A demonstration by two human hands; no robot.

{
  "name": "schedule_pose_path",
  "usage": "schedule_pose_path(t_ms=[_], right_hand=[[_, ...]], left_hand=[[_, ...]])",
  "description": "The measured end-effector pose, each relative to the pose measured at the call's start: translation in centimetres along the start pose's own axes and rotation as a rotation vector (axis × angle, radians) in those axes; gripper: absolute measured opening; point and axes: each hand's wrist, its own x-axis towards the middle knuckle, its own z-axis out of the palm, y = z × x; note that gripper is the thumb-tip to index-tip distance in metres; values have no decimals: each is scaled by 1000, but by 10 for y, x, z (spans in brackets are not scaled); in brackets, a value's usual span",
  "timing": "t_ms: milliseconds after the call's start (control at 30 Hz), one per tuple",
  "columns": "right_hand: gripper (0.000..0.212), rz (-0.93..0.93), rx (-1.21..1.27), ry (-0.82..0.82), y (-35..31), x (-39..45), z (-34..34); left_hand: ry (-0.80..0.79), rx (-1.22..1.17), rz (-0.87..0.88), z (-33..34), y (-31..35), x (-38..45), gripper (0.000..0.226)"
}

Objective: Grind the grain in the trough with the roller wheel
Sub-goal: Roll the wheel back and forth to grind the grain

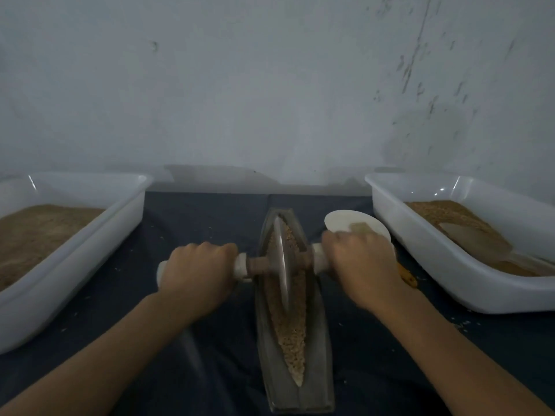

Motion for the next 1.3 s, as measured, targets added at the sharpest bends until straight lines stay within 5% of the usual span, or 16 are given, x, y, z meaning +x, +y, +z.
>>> schedule_pose_path(t_ms=[100,200,400,633,833,1033,1300], right_hand=[[48,-19,83,163,-5,-46,-15],[59,-8,112,79,-2,-56,-14],[25,-9,52,-9,11,7,24],[22,56,125,-84,10,5,23],[60,-18,96,70,2,-56,-6],[29,10,0,38,7,2,24],[22,104,151,-118,7,-9,17]], left_hand=[[77,46,162,-22,1,-35,49],[112,33,208,-37,-1,-41,65],[12,43,-15,-3,6,21,21],[41,95,10,-10,10,17,22],[206,4,250,-35,6,-41,49],[22,92,13,-8,6,18,24],[-9,100,48,-21,12,15,24]])
